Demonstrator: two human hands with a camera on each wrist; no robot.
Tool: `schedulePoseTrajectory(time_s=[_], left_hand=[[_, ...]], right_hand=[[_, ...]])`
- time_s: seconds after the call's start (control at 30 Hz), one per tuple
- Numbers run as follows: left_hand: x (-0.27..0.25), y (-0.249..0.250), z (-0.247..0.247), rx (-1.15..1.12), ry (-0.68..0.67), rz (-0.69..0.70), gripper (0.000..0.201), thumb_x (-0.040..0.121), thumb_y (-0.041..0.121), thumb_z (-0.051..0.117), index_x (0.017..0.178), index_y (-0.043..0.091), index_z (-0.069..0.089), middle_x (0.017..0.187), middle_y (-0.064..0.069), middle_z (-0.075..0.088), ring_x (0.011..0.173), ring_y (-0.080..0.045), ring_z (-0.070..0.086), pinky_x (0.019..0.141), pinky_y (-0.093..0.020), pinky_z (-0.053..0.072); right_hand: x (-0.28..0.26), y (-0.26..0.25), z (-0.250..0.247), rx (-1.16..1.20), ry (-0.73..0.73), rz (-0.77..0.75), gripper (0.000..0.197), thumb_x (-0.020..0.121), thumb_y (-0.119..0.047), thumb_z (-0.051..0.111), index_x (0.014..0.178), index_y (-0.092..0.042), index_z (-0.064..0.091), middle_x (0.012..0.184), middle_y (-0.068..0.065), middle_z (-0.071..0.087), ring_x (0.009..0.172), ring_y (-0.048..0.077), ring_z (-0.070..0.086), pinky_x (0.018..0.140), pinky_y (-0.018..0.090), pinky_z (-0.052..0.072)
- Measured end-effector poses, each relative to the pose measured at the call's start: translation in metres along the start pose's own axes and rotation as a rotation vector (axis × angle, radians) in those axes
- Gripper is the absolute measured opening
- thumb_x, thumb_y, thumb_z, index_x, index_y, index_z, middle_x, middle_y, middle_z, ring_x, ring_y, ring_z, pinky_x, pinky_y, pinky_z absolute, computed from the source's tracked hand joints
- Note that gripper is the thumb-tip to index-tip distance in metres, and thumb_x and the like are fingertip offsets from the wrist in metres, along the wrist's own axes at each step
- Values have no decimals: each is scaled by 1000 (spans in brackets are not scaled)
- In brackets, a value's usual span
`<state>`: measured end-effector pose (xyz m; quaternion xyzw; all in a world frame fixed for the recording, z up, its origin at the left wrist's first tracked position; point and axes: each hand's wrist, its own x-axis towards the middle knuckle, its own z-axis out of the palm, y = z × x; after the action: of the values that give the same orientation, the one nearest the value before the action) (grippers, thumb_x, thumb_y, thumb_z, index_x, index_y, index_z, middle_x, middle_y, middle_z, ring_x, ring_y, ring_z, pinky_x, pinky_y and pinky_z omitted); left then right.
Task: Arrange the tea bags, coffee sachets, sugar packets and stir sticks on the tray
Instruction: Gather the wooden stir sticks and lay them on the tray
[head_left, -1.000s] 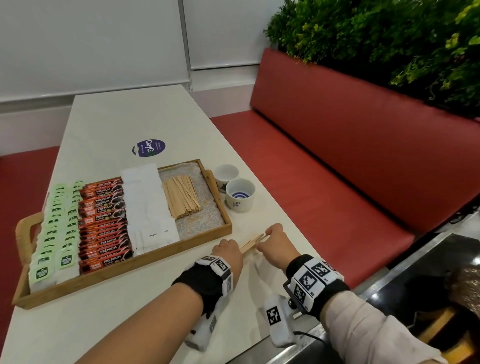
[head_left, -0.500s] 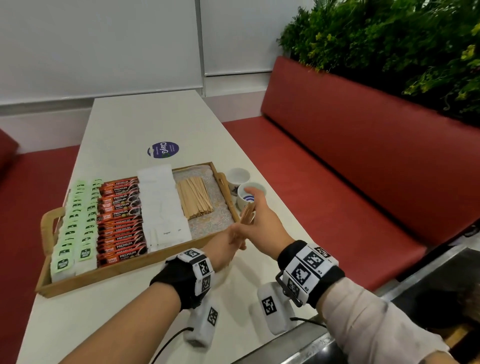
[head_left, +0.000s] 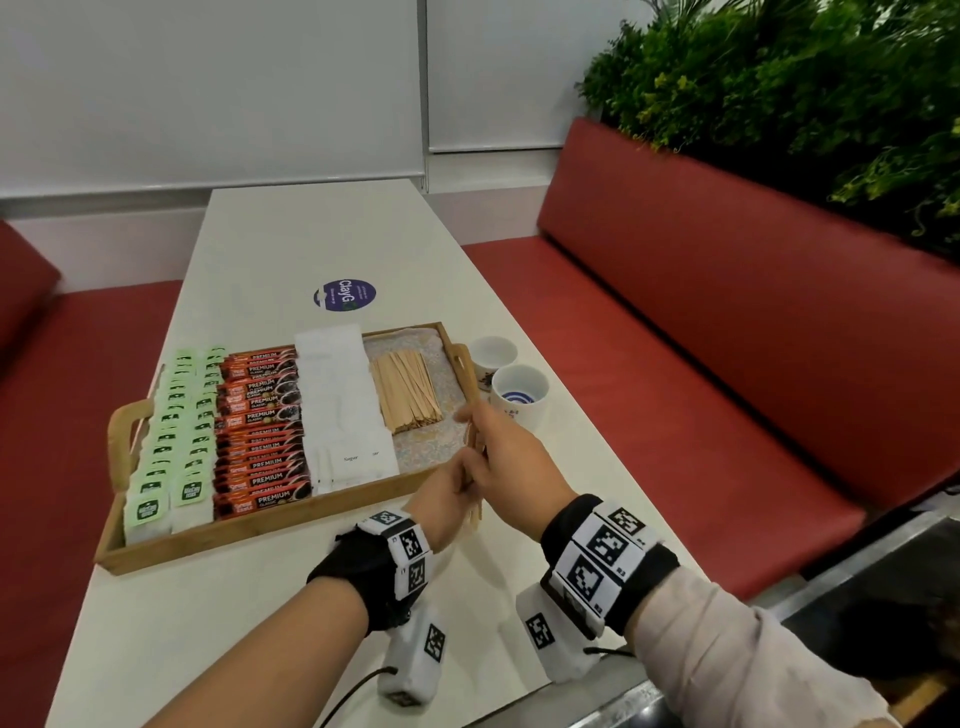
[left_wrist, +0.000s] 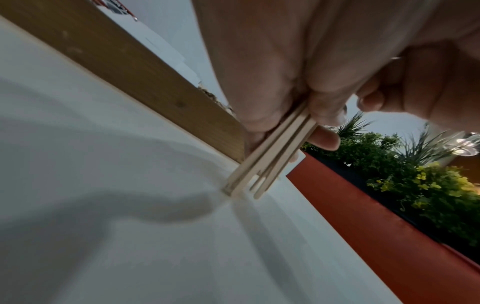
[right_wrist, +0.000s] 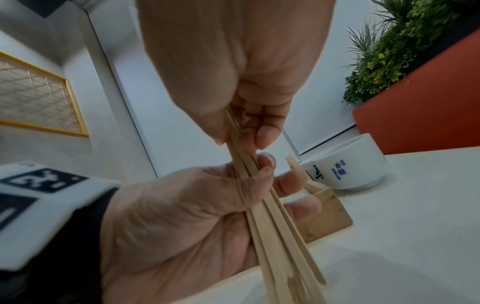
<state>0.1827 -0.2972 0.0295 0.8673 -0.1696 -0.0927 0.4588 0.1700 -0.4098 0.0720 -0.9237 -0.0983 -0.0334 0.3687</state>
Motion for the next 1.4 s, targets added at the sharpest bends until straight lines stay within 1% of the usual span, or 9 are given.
schedulePoseTrajectory(time_s=[0.17, 0.3, 0.57, 0.7, 0.87, 1.0, 1.17, 1.27, 1.4], left_hand=[[-6, -11, 8, 39, -37, -4, 15, 97, 3, 43, 106, 14, 46, 86, 16, 45, 85, 1, 48, 66, 1, 35], [-6, -7, 7, -44, 1, -27, 25, 98, 2, 42, 122, 4, 46, 99, 3, 47, 95, -9, 46, 66, 2, 38], [-1, -19, 16, 327, -73, -62, 14, 98, 3, 34, 93, 16, 36, 82, 3, 39, 81, -8, 38, 64, -14, 27], [0, -9, 5, 294, -62, -78, 41, 98, -3, 31, 67, 23, 23, 71, 5, 29, 64, 1, 26, 67, -12, 31], [0, -19, 10, 315, -76, -112, 42, 96, 0, 38, 65, 25, 24, 68, 9, 26, 72, -9, 34, 64, -16, 28], [-5, -11, -8, 162, -119, -61, 25, 97, 2, 42, 81, 20, 45, 73, 8, 48, 65, 7, 41, 63, -3, 36], [15, -3, -34, 207, -245, -74, 18, 100, 16, 41, 110, 7, 53, 99, -8, 61, 90, -17, 58, 77, -21, 41], [28, 2, -49, 170, -245, -57, 16, 97, 9, 41, 107, 4, 52, 89, -6, 53, 74, -13, 50, 69, -22, 40], [39, -1, -65, -324, -108, -168, 20, 100, 17, 41, 88, 9, 55, 78, -2, 60, 80, -18, 62, 88, -38, 48]], right_hand=[[-3, 6, 7, -71, -57, -13, 26, 96, -20, 49, 122, -16, 54, 122, -1, 51, 106, 15, 53, 88, 23, 40], [-3, 1, 5, -1, -31, -5, 30, 97, -23, 50, 126, -18, 49, 121, -2, 55, 98, 11, 53, 81, 20, 37], [-5, -1, 16, -40, -135, -22, 5, 93, -10, 43, 96, -14, 43, 93, 4, 55, 82, 23, 53, 72, 35, 45], [-3, -4, 15, -14, -96, -6, 4, 93, -9, 44, 94, -12, 44, 90, 3, 56, 81, 23, 54, 70, 34, 45], [-5, -6, 15, -25, -113, 2, 4, 92, -9, 46, 93, -13, 46, 92, 3, 54, 82, 21, 52, 67, 27, 41], [4, -6, 6, -103, -89, -19, 10, 87, -8, 54, 91, -17, 52, 96, 0, 51, 83, 17, 50, 71, 23, 41], [19, -11, -12, -251, -86, -31, 8, 91, -12, 54, 98, -15, 59, 96, -2, 57, 88, 16, 55, 72, 23, 41], [32, -17, -16, -299, -80, -40, 19, 92, -10, 53, 109, -15, 53, 100, 2, 53, 82, 20, 55, 70, 32, 44], [48, -28, -28, -213, 87, 47, 38, 96, -17, 50, 130, -6, 39, 126, 8, 43, 103, 24, 51, 85, 33, 45]])
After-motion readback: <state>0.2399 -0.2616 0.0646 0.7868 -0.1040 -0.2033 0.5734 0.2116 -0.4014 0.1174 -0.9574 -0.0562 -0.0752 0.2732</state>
